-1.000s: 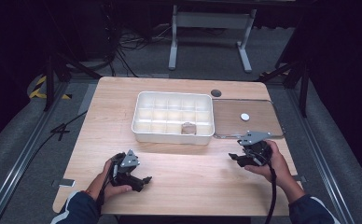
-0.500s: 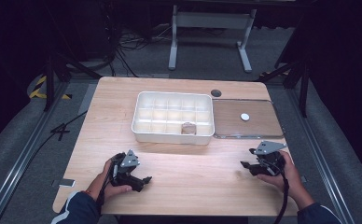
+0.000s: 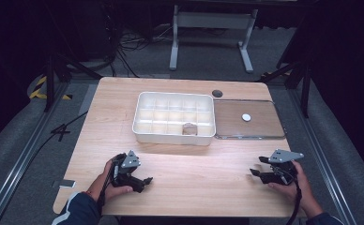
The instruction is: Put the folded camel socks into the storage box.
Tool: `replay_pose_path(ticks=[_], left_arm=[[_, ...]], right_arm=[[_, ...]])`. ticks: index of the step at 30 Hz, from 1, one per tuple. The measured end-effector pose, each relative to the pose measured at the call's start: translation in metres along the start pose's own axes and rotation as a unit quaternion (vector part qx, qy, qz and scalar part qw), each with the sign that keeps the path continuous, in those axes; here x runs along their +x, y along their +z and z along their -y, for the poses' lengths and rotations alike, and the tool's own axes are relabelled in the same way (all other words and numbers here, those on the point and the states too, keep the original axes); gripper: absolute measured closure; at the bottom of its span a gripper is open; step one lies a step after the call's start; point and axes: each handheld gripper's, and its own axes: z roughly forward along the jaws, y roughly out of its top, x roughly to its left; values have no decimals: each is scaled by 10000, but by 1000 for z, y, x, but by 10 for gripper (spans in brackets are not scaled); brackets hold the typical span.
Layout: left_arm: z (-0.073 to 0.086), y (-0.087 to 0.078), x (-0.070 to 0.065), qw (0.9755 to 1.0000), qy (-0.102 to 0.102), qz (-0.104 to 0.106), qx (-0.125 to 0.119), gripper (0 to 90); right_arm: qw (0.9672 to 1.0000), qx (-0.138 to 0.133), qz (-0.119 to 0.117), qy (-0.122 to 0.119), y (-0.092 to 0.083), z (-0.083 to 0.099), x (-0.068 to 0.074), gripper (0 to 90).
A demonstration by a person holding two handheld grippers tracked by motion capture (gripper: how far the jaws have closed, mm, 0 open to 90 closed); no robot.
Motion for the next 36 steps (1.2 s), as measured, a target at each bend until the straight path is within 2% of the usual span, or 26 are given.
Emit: replay_pose_path(ticks=[2,4,9,13,20,36], left_arm=[[0,0,0,10000,9,-5,0,57],[0,0,0,10000,8,-12,4,57],[0,0,0,10000,8,-8,5,57],[0,0,0,10000,-8,-9,2,52],[0,1,0,10000,-34,25,7,48],[0,1,-1,10000,-50,-46,5,47]], right_arm=[[9997,-49,29,229,0,6,-1,367],[9996,-41,2,295,1,11,-2,364],[9983,-279,-22,518,0,20,-3,337],[9989,-275,15,381,0,20,0,308],[9988,-261,9,405,0,20,0,299],[9986,-257,73,450,2,19,0,275]])
